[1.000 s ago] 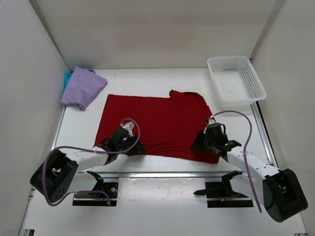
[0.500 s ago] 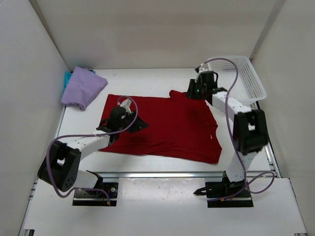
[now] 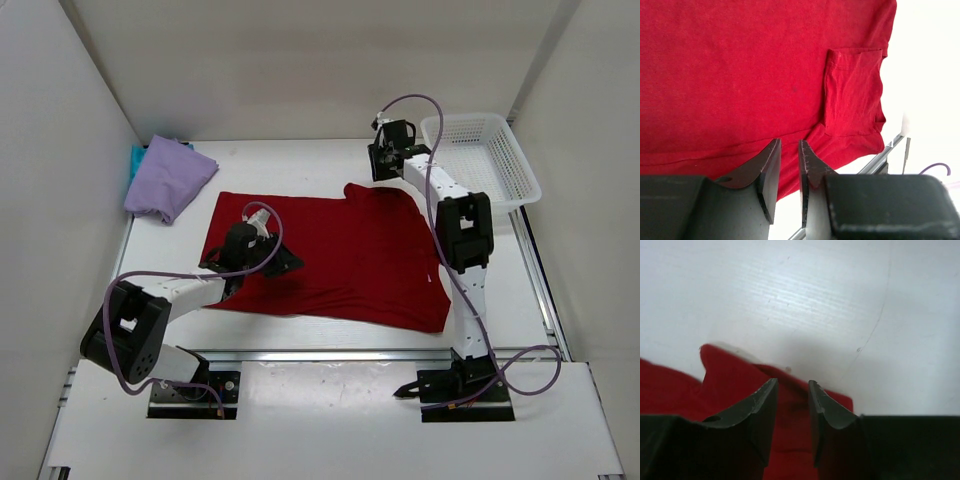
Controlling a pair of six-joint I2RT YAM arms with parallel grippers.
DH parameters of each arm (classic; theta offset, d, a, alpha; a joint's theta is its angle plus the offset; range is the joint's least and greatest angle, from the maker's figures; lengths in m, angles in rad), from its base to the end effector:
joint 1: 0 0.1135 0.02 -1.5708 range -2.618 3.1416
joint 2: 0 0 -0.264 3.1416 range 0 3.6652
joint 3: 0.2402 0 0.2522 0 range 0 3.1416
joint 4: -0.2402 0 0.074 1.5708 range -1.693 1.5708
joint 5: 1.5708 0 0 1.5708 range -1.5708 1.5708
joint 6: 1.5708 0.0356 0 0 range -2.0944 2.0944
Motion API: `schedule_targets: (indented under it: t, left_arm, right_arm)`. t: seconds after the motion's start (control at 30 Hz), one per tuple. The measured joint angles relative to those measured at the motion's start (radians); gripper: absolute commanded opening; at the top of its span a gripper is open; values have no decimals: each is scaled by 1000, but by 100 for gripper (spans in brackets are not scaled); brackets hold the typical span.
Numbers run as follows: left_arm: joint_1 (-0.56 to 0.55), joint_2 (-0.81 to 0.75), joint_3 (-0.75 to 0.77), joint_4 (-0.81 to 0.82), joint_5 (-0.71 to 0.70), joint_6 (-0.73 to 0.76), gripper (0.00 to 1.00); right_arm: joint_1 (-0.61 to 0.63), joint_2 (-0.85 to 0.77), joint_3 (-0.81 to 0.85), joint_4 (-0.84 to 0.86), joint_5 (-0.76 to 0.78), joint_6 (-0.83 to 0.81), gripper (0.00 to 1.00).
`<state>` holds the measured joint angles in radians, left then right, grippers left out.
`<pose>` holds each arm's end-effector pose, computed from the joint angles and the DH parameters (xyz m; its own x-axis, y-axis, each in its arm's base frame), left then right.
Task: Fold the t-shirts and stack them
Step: Fold the flattened tshirt in 1/3 of the way
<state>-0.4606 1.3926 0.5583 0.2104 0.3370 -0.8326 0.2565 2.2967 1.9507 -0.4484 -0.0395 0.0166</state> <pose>0.2362 -0.1303 0.1693 -0.8403 -0.3623 -0.4033 0.0570 0.6807 -0.7303 0.5054 0.1340 0.2061 -0.6947 -0.1650 -0.7002 -0.2688 0.9624 0.0398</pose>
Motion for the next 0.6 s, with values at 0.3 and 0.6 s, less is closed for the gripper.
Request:
schedule_targets:
  t: [0.3,0.6]
  left_arm:
    - [8,23,-15,24,20,-15,30]
    - [19,26,-29,42,23,-21,30]
  right_arm:
    - [18,135,188,-119,62,-74,29]
    - [25,141,175,-153,54,-99,30]
